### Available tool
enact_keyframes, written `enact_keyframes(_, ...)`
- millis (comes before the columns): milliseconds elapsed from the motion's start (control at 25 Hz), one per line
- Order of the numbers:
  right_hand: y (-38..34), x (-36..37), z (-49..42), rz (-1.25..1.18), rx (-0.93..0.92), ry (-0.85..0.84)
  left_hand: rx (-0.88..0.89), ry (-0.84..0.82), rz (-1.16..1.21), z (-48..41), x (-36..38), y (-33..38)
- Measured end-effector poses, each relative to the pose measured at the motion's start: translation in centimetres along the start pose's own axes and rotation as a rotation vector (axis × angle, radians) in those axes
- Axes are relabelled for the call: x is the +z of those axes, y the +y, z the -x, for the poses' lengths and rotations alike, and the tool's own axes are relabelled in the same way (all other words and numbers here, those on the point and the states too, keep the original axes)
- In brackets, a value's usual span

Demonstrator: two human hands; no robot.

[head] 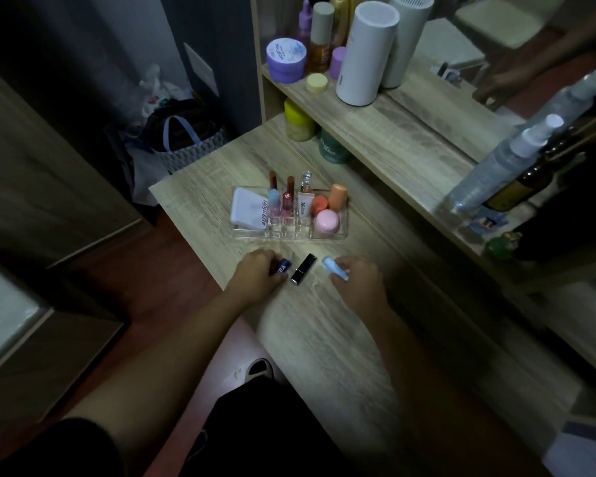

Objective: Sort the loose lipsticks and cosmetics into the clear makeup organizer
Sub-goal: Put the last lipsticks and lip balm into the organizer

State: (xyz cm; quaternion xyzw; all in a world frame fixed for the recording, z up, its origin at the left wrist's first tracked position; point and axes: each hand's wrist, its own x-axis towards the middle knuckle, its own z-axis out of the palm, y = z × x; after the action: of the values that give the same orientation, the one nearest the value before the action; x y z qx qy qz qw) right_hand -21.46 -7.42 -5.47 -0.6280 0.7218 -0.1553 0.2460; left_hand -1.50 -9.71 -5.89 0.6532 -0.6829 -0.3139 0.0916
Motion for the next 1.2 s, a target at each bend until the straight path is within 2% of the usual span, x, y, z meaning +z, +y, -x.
enact_keyframes(80,-1.4,-0.4,-0.2,-0.186,-0.031,0.086,-0.014,0.095,0.16,0.5,-1.3,0.0)
enact_keyframes(200,-4.5,-0.4,-2.0,-0.461,-0.01,0.1,-0.03,0.307,0.392,-0.1,-3.6,0.8)
enact_keyframes(360,-7.2,0.9,-4.1,-0.606,-0.006,0.158,-0.001,0.422,0.53,-2.0,-5.1,1.3)
enact_keyframes(600,-7.8,3.7,-5.3,-0.588,0.029,0.155,0.002,0.402,0.443,-3.8,-4.0,0.1)
enact_keyframes(840,-7.9,4.5,-5.6,-0.472,0.055,0.142,0.093,0.311,0.3,-4.2,-3.3,-0.7)
enact_keyframes(1040,-7.7,4.0,-5.3,-0.426,0.047,0.115,0.092,0.288,0.326,-4.2,-3.2,-0.8)
enact_keyframes(1200,-6.1,3.7,-2.8,-0.349,0.144,0.199,0.078,0.346,0.365,-2.4,-2.7,-1.1)
